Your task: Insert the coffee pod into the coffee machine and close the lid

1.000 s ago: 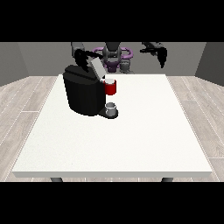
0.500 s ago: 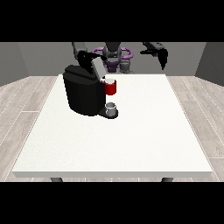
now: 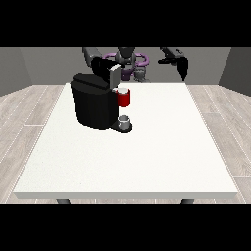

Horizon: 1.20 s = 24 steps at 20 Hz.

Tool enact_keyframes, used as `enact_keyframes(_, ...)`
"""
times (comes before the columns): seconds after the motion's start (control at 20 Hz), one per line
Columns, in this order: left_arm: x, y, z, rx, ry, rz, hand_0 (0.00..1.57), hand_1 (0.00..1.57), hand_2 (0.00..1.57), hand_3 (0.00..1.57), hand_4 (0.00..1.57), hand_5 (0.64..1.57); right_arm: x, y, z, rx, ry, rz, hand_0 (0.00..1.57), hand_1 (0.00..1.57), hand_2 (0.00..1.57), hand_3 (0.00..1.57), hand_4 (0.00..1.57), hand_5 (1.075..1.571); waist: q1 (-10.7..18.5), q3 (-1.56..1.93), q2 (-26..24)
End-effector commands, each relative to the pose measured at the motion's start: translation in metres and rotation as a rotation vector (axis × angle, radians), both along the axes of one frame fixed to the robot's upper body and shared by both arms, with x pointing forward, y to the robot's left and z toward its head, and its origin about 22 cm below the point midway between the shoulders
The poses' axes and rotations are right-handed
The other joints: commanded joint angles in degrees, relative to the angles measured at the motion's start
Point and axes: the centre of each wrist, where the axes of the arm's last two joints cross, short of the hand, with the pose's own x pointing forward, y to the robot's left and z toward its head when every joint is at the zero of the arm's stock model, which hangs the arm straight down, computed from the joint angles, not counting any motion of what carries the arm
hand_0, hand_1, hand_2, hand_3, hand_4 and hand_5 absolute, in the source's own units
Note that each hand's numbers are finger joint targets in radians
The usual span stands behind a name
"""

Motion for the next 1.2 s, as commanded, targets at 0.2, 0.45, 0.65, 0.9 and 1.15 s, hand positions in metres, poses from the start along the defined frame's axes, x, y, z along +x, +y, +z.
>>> enact_keyframes(0.2, -0.003, 0.003, -0.01, 0.004, 0.027, 0.027, 0.0, 0.0, 0.0, 0.0, 0.15, 1.571, 0.003, 0.027, 0.007, -0.092, -0.037, 0.043, 0.0, 0.0, 0.0, 0.0, 0.17, 1.571, 0.5, 0.03, -0.8)
enact_keyframes(0.45, 0.008, 0.01, 0.019, 0.011, -0.015, -0.024, 0.0, 0.0, 0.0, 0.0, 0.17, 1.571, 0.017, 0.026, 0.027, -0.104, -0.064, 0.026, 0.0, 0.0, 0.0, 0.0, 0.11, 1.571, 2.8, 0.04, 0.5)
enact_keyframes(0.65, 0.012, -0.013, 0.018, 0.002, -0.053, -0.061, 0.0, 0.0, 0.0, 0.0, 0.0, 1.571, 0.017, 0.049, 0.033, -0.061, -0.085, 0.039, 0.0, 0.0, 0.0, 0.0, 0.12, 1.571, 2.3, 0.04, 0.9)
enact_keyframes(0.9, 0.0, -0.019, -0.004, 0.005, -0.043, -0.014, 0.0, 0.0, 0.0, 0.0, 0.19, 1.571, -0.016, 0.071, -0.016, -0.015, -0.097, 0.162, 0.0, 0.0, 0.0, 0.0, 0.18, 1.571, -0.2, 0.04, -3.0)
enact_keyframes(1.15, -0.015, -0.013, -0.031, -0.035, 0.003, 0.021, 0.0, 0.0, 0.0, 0.0, 0.19, 1.571, -0.052, 0.055, -0.06, 0.167, -0.029, 0.179, 0.0, 0.0, 0.0, 0.0, 0.29, 1.571, -4.2, 0.06, -7.5)
